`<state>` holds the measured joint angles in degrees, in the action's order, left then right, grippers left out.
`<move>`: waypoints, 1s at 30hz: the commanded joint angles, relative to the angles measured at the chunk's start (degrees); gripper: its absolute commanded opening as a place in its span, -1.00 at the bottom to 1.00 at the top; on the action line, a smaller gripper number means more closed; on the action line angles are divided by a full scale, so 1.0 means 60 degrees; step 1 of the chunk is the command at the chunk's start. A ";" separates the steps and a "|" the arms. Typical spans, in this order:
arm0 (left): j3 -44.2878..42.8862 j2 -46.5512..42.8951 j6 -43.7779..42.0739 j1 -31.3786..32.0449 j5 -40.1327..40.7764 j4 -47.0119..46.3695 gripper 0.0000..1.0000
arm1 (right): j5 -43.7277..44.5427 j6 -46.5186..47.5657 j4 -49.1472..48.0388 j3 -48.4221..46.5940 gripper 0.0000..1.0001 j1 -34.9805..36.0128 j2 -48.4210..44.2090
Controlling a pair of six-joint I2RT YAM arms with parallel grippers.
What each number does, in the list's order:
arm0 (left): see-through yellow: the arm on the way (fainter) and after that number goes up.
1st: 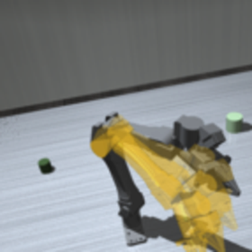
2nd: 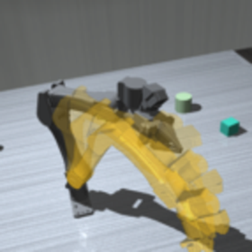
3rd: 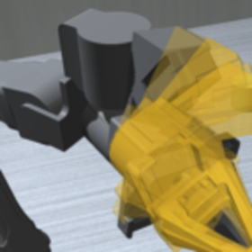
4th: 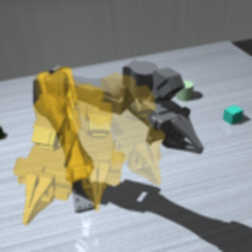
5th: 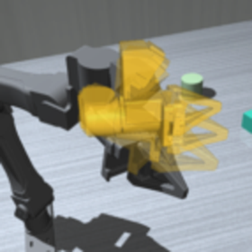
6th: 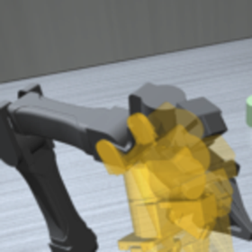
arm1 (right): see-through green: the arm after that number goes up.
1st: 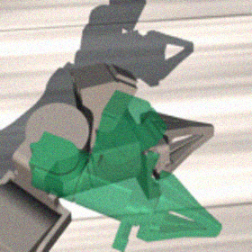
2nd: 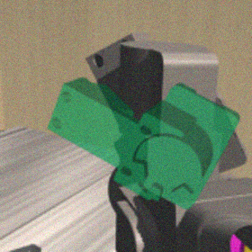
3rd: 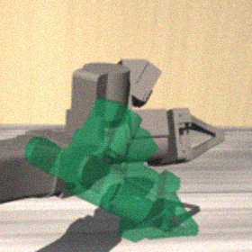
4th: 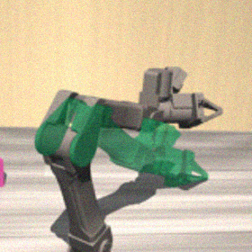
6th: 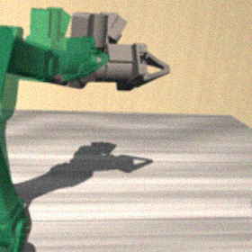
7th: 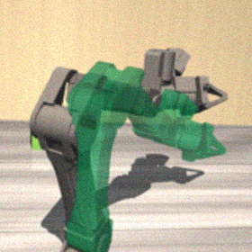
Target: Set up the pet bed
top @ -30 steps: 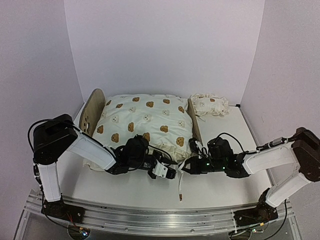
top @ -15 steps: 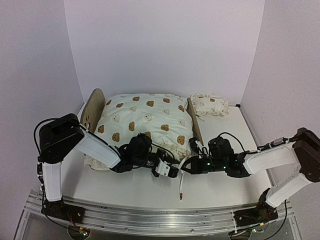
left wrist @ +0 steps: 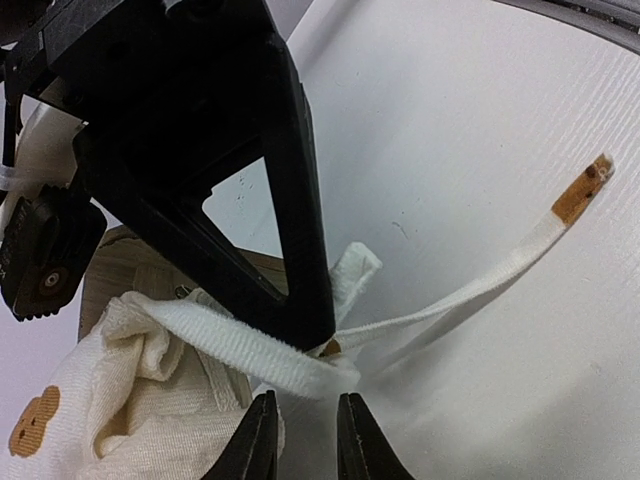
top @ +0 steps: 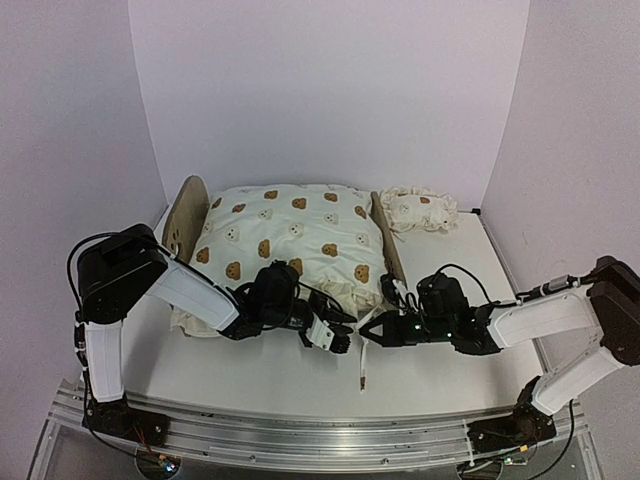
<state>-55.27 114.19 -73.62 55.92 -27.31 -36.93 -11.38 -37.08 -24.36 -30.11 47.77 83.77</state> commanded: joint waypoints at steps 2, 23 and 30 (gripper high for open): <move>-0.0401 -0.0083 -0.0335 -0.0224 0.0110 -0.0372 -0.57 | 0.0109 0.0194 -0.0001 -0.0247 -1.00 0.0018 -0.0236; -0.0917 0.0464 -0.1881 -0.0224 0.1170 -0.0350 -0.65 | 0.1689 0.0508 0.0544 -0.0320 -1.00 -0.0020 -0.0426; -0.1499 0.1072 -0.2041 -0.0218 0.1445 -0.0918 -0.69 | 0.1662 0.0722 0.0545 -0.0252 -1.00 -0.0021 -0.0647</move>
<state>-61.39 118.24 -84.72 55.29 -22.01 -41.40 -2.46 -34.42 -21.08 -30.35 47.77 82.42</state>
